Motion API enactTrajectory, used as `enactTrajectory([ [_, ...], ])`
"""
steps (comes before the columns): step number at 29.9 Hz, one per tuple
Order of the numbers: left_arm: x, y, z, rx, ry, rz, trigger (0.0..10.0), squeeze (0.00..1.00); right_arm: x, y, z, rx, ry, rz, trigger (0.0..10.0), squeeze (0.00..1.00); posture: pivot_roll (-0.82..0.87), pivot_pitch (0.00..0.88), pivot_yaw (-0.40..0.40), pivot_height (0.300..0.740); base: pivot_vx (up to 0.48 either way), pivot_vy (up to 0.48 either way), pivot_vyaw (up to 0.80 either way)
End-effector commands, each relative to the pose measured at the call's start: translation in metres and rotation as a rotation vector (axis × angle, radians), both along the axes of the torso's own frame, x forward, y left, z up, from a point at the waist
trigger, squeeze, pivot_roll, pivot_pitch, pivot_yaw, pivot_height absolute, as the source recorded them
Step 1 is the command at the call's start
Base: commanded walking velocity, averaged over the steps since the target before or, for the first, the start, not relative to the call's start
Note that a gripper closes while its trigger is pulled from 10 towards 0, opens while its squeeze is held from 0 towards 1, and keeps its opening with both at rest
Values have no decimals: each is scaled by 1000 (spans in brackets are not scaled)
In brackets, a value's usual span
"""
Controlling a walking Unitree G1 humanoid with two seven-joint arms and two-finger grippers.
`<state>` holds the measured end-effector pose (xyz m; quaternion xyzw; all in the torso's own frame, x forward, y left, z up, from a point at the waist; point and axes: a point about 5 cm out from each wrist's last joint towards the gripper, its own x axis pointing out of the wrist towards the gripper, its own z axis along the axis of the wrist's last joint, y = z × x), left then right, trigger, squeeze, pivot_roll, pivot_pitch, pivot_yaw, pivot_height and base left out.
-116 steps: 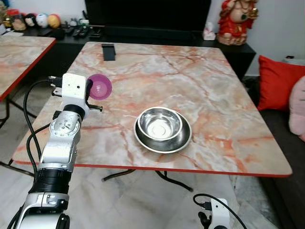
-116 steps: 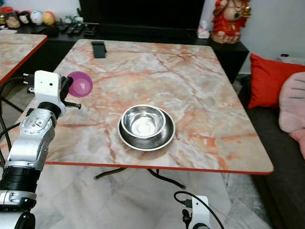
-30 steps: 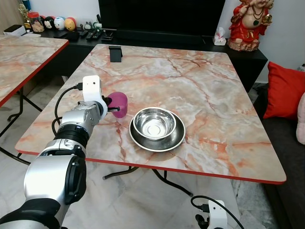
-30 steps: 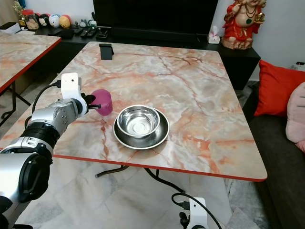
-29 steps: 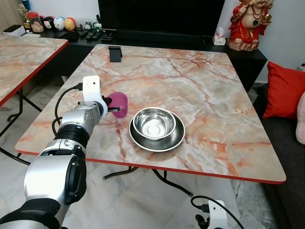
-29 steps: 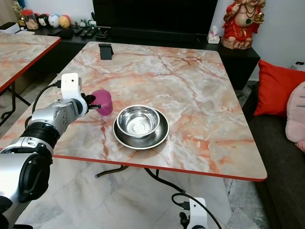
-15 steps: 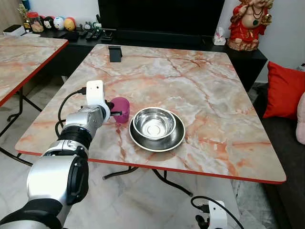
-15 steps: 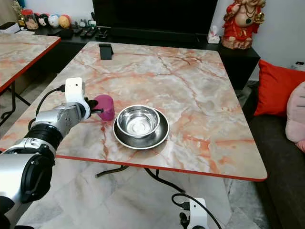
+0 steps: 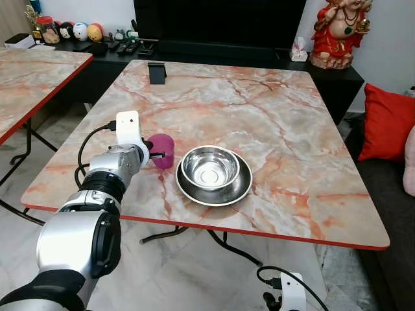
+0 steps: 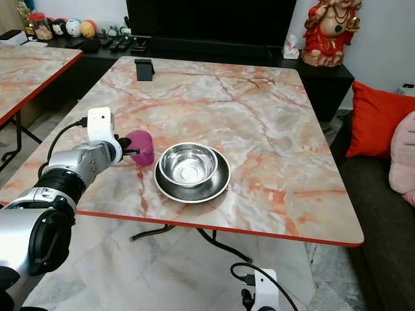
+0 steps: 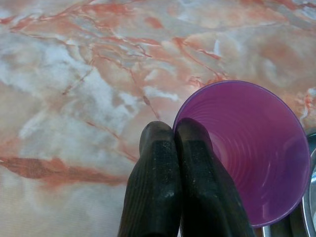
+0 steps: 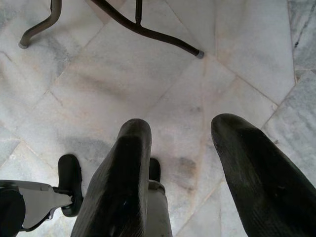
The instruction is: Setting the table
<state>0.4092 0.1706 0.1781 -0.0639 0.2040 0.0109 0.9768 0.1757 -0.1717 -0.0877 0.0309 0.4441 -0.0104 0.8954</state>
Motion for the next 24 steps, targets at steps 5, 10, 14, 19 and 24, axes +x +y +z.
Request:
enactTrajectory([
  [5,1,-5,3,-9,15,-4,10000,0,-1,0,-1,0,17,3,10000,0,19,0,-58,740,0,0,0],
  [10,2,-6,4,-7,8,-10,10000,416,-2,-1,-1,-1,18,1,10000,0,20,0,-58,740,0,0,0],
  [14,2,-7,4,-8,3,-13,10000,0,-3,-2,-1,-2,19,0,10000,0,20,0,-58,740,0,0,0],
  [19,2,-7,5,-10,1,-14,10000,0,-3,-2,-1,-2,20,-1,10000,0,20,0,-58,740,0,0,0],
  [24,2,-8,5,-9,-3,-19,10000,224,-2,-2,-1,-2,18,-3,10000,0,18,0,-57,740,0,0,0],
])
